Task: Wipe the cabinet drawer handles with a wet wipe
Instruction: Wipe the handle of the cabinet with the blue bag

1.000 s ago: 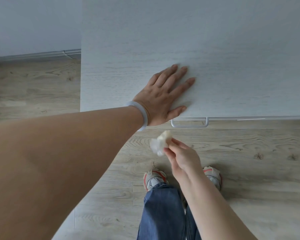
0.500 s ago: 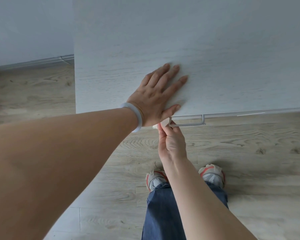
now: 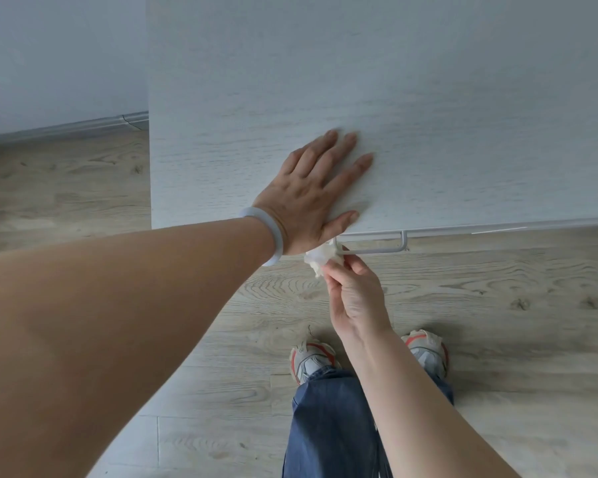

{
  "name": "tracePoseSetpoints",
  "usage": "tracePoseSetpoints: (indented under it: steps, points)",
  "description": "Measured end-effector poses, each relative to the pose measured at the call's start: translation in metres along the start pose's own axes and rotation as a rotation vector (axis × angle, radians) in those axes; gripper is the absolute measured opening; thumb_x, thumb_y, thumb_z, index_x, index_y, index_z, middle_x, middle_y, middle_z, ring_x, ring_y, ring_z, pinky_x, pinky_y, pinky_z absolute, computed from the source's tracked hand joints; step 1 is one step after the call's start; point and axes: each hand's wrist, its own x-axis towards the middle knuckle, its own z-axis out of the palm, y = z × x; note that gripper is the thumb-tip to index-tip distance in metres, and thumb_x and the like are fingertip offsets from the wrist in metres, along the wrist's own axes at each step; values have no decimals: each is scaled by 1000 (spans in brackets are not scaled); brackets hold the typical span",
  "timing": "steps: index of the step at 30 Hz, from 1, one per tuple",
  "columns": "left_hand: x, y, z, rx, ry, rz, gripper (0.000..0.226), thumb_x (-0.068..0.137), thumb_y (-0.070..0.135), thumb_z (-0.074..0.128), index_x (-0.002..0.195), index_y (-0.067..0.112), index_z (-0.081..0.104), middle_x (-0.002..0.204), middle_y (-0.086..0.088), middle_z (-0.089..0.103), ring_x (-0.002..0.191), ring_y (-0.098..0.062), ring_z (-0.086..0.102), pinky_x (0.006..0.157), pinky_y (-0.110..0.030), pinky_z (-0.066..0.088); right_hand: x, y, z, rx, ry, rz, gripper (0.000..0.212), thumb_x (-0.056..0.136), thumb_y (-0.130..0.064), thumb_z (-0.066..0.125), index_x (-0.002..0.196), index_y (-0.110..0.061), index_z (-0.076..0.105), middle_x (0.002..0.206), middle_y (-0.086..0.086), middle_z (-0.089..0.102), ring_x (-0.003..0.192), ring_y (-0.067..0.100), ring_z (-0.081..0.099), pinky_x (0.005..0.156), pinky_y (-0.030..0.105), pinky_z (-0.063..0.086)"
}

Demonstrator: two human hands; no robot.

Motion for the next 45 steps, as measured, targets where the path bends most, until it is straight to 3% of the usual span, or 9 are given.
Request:
tracePoseSetpoints:
  steps: [5, 11, 15, 19, 23, 25, 32, 37, 45]
  points:
    - [0, 0, 0, -3, 5, 3, 73, 96, 61, 25, 156, 21, 16, 161, -12, 16, 148, -33, 14, 116, -42, 16, 11, -2, 23, 298, 183, 89, 20, 83, 12, 62, 74, -6, 60, 87, 4, 62, 90, 11, 58, 82, 20, 50]
    - [-1, -1, 0, -6, -3, 8, 72, 96, 61, 25, 156, 21, 13, 162, -12, 14, 149, -32, 12, 116, -43, 16, 3, -8, -3, 127, 248, -51, 19, 80, 3, 69, 68, -8, 61, 64, -5, 61, 67, 4, 53, 65, 14, 44]
    - [-1, -2, 1, -11, 1, 5, 73, 96, 60, 25, 156, 21, 13, 162, -12, 13, 149, -33, 11, 118, -43, 15, -4, -17, -22, -22, 156, -80, 11, 81, -2, 72, 73, -9, 69, 71, -1, 60, 70, 7, 53, 76, 17, 48]
    - [0, -1, 1, -10, -4, -3, 73, 96, 61, 25, 156, 21, 13, 162, -12, 13, 149, -33, 11, 118, -43, 16, -8, -19, -17, 4, 34, -17, 14, 82, 13, 58, 80, 0, 65, 84, 6, 64, 90, 14, 59, 93, 25, 46]
    - [0, 0, 0, 0, -7, -2, 73, 96, 61, 26, 156, 21, 14, 162, -12, 14, 149, -32, 12, 117, -42, 15, -1, -17, 1, 121, 109, 25, 13, 85, -6, 68, 74, -7, 61, 72, -4, 63, 76, 4, 59, 78, 17, 47]
    - [0, 0, 0, -1, -6, 0, 73, 96, 60, 26, 156, 21, 15, 162, -12, 15, 149, -33, 12, 117, -42, 15, 4, -13, 12, 113, 191, 33, 12, 85, -9, 71, 77, -8, 61, 77, -5, 64, 75, 2, 58, 78, 18, 46]
    - [0, 0, 0, -1, -21, -5, 73, 96, 61, 25, 156, 22, 11, 163, -11, 10, 149, -32, 8, 118, -42, 13, 6, -22, -3, 103, 178, -2, 19, 78, 5, 71, 67, -9, 62, 74, -3, 72, 81, 9, 68, 75, 20, 51]
    - [0, 0, 0, -1, -18, -4, 73, 96, 61, 25, 156, 22, 11, 162, -11, 10, 149, -32, 9, 117, -41, 10, 8, -31, -14, 49, 129, 1, 12, 82, 3, 68, 75, -6, 65, 82, 1, 72, 89, 12, 66, 80, 18, 53]
    - [1, 0, -1, -4, -12, -4, 73, 95, 61, 25, 156, 23, 12, 162, -11, 12, 149, -32, 11, 116, -39, 10, 14, -14, 20, 148, 143, 98, 17, 80, 10, 68, 80, -5, 59, 82, 3, 68, 81, 10, 65, 86, 24, 51]
